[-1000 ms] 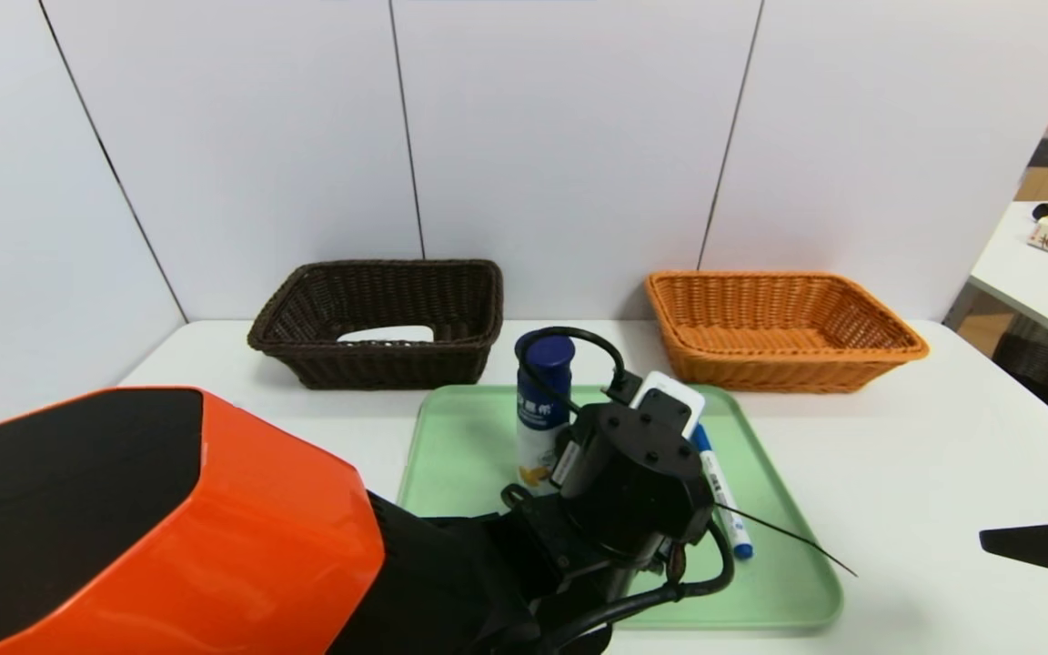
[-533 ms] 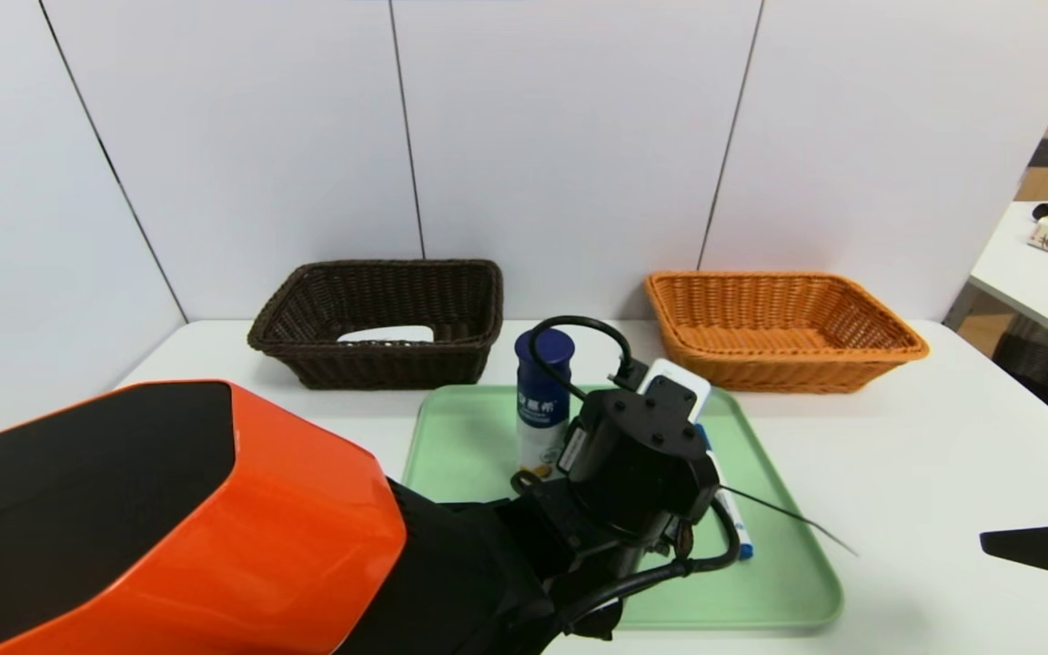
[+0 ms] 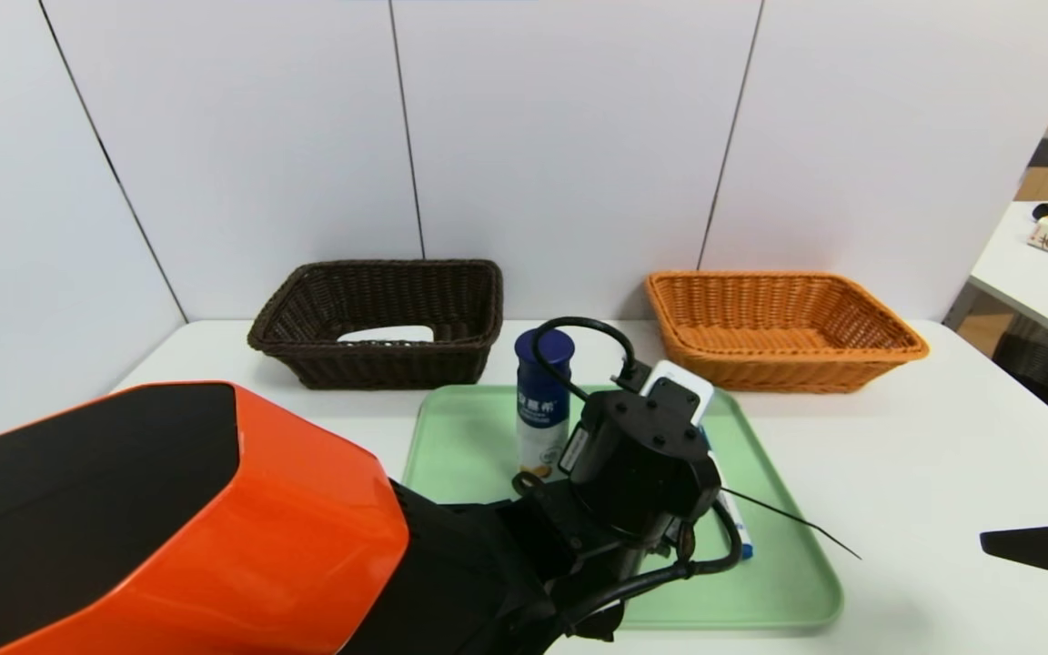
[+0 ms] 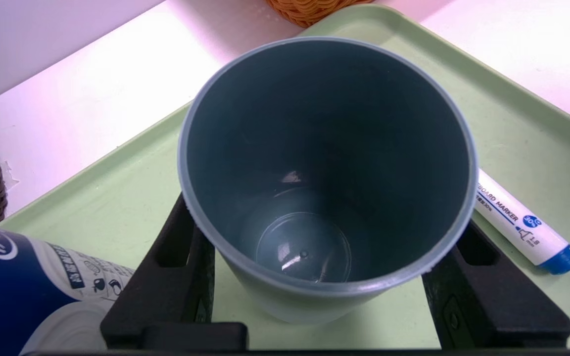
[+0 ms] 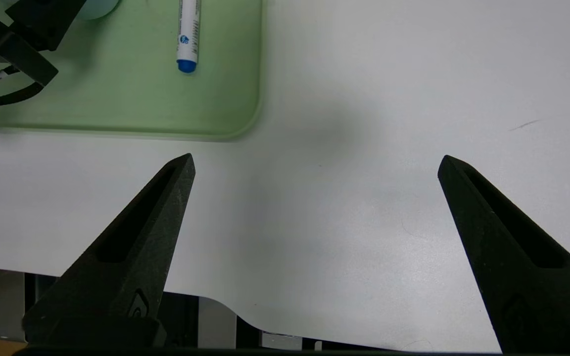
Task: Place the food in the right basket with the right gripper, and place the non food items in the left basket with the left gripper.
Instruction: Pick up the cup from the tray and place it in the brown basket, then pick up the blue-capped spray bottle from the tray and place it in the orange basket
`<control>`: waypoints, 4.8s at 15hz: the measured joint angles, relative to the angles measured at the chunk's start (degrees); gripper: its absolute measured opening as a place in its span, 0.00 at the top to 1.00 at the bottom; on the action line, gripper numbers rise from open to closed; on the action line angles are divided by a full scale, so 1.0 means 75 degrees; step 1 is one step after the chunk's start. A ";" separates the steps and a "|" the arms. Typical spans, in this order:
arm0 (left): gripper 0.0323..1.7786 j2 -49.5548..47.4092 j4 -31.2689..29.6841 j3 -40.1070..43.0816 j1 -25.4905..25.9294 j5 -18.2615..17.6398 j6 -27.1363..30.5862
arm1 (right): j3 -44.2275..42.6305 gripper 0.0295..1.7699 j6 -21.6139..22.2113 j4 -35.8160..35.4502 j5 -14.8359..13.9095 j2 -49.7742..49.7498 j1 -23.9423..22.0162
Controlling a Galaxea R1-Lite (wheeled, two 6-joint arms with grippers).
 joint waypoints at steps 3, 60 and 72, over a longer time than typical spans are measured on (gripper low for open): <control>0.38 -0.0133 0.0041 0.0015 -0.0179 0.0020 0.0031 | -0.0003 0.04 0.0003 0.0000 0.0008 0.0000 0.0000; 0.19 0.0658 0.3961 -0.4172 0.5164 -0.1510 0.0159 | 0.0423 0.04 -0.0125 -0.0003 0.0005 -0.0245 0.0003; 0.07 -0.2675 0.4132 -0.1364 0.5102 -0.1513 -0.0054 | 0.0302 0.04 -0.0283 -0.0796 0.0104 -0.0262 0.0125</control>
